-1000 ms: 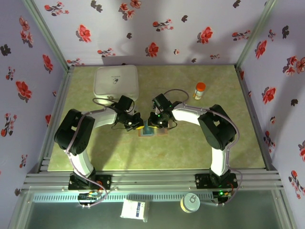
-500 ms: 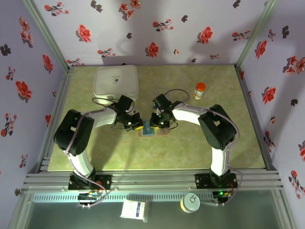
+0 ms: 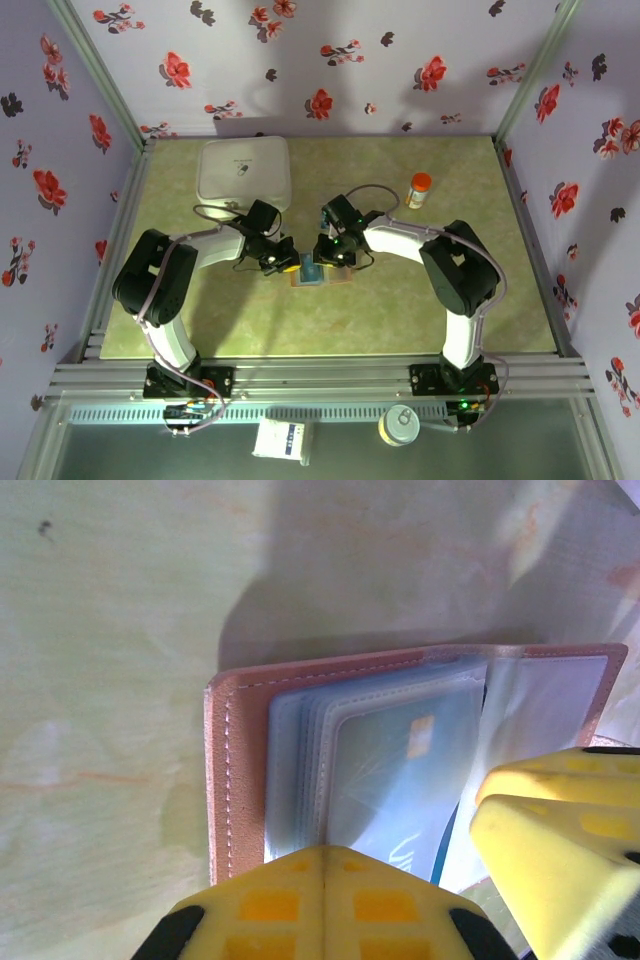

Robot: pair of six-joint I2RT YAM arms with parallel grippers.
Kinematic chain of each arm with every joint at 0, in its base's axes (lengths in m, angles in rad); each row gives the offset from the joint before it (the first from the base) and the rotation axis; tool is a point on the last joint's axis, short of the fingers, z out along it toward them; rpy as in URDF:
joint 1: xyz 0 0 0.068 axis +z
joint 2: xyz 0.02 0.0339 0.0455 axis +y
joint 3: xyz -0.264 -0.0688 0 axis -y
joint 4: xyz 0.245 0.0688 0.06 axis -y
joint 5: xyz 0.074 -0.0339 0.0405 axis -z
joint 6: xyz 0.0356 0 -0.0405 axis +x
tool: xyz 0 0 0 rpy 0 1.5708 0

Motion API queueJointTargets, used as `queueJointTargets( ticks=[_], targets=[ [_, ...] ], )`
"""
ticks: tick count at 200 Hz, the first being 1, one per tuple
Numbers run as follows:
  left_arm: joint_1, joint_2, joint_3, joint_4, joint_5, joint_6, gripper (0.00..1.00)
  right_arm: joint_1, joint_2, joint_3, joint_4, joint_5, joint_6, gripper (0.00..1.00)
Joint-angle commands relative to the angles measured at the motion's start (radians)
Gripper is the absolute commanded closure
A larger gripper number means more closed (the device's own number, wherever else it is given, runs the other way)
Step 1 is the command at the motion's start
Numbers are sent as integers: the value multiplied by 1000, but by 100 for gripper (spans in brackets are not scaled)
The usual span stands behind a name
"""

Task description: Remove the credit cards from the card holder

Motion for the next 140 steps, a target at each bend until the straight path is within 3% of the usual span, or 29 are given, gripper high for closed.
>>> queueJointTargets(
  ticks=[1,59,140],
  targets=[
    [2,25,6,-35,-34,38,100,-11,-32,-25,54,-40,32,75],
    [6,28,35,-60,-44,58,100,-20,-1,-53,138,-106,66,75],
    [8,33,51,-72,-43,64,100,-28,30,-65,128,-92,62,75]
  ],
)
